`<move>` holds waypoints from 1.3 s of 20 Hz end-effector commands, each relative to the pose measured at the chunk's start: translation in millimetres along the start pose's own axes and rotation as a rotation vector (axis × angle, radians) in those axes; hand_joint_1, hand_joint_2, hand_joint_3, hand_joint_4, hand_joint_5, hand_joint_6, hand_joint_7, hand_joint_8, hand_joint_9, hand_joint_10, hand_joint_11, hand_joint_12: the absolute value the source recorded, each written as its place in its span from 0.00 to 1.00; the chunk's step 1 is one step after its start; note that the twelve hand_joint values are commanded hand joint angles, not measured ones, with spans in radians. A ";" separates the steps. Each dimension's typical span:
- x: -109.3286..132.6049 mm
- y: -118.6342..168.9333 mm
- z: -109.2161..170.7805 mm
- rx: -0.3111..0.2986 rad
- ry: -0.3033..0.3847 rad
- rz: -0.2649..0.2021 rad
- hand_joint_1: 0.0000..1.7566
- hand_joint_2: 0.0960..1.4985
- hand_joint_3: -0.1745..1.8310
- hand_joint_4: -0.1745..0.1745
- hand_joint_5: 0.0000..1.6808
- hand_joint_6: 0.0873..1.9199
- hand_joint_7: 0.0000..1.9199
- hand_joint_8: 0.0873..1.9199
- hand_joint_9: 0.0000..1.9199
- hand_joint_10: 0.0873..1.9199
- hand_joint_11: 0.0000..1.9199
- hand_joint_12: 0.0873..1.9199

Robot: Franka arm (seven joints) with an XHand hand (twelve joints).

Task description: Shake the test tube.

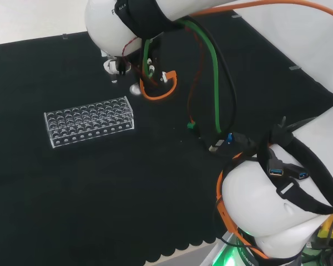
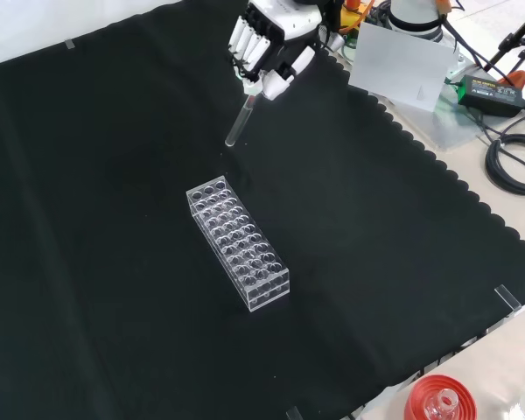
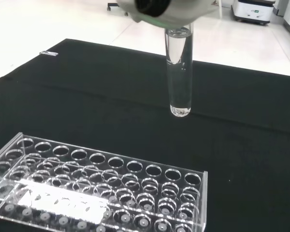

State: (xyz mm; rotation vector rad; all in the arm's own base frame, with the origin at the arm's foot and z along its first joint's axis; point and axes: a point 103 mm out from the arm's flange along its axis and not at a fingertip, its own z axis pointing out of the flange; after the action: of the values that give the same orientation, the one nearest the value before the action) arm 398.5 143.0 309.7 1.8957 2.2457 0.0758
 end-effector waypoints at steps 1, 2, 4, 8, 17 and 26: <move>-1.5 -4.6 0.6 0.007 -0.013 -0.006 0.73 0.60 0.22 0.00 0.63 0.44 0.58 0.44 0.58 0.33 0.60 0.44; -1.6 -4.8 0.0 0.006 -0.012 -0.004 0.73 0.60 0.22 0.00 0.63 0.44 0.58 0.44 0.58 0.33 0.60 0.44; -1.7 -5.1 -0.9 0.003 -0.012 -0.005 0.73 0.60 0.22 0.00 0.63 0.44 0.58 0.44 0.58 0.33 0.60 0.44; -1.8 -5.6 -4.2 -0.008 -0.008 -0.004 0.73 0.59 0.23 0.00 0.63 0.44 0.58 0.44 0.58 0.33 0.60 0.44; -0.9 -14.6 -31.9 -0.031 -0.012 -0.054 0.73 0.57 0.26 0.00 0.63 0.45 0.58 0.45 0.57 0.33 0.60 0.44; -22.4 -24.5 -31.1 0.065 -0.064 -0.027 0.73 0.56 0.27 0.00 0.63 0.45 0.58 0.45 0.57 0.33 0.60 0.44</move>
State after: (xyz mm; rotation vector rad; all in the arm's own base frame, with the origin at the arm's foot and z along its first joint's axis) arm 373.6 129.4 338.1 1.8506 2.2614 -0.0121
